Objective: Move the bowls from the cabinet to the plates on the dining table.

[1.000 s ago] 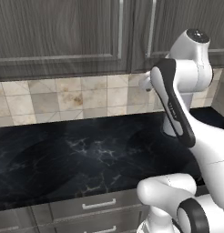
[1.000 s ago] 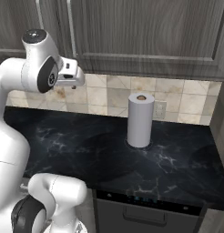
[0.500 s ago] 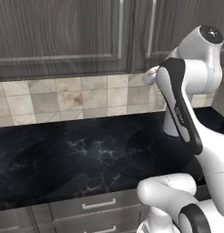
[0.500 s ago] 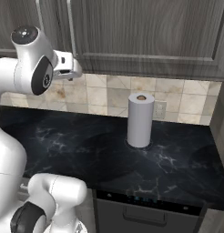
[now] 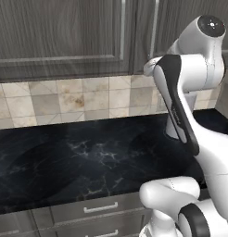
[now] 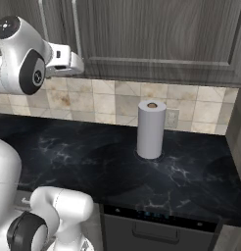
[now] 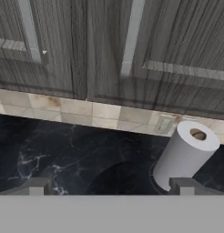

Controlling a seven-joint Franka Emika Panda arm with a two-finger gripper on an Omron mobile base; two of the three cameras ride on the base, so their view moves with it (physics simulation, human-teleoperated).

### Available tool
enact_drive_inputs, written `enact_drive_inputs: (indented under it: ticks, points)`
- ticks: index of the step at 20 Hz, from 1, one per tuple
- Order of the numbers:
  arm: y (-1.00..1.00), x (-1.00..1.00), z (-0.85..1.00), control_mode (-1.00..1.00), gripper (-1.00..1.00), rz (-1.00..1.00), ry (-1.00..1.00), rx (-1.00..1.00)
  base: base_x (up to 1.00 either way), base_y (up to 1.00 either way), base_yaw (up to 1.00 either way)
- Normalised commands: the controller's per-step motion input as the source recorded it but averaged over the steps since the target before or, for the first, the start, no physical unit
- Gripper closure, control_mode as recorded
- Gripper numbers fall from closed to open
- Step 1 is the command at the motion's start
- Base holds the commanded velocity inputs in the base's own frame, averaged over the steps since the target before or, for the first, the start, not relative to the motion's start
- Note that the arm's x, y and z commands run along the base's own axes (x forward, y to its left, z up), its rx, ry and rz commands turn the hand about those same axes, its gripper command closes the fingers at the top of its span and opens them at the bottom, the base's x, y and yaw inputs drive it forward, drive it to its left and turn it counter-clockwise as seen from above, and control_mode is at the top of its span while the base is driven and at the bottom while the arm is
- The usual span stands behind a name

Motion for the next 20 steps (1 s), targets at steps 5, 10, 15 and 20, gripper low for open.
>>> enact_drive_inputs:
  ticks: [5, 10, 15, 20]
  points:
    - [-0.01, 0.01, 0.2, -1.0, -1.0, -0.04, 0.0, 0.01, 0.0, 0.0, 0.0]
    - [0.0, 0.16, 0.17, -1.0, -1.0, -0.02, -0.03, 0.0, 0.0, 0.0, 0.0]
    - [0.0, 0.28, 0.17, -1.0, -1.0, 0.0, -0.02, 0.0, 0.0, 0.0, 0.0]
    - [0.0, 0.29, 0.11, -1.0, -1.0, 0.0, -0.03, 0.02, 0.0, 0.0, 0.0]
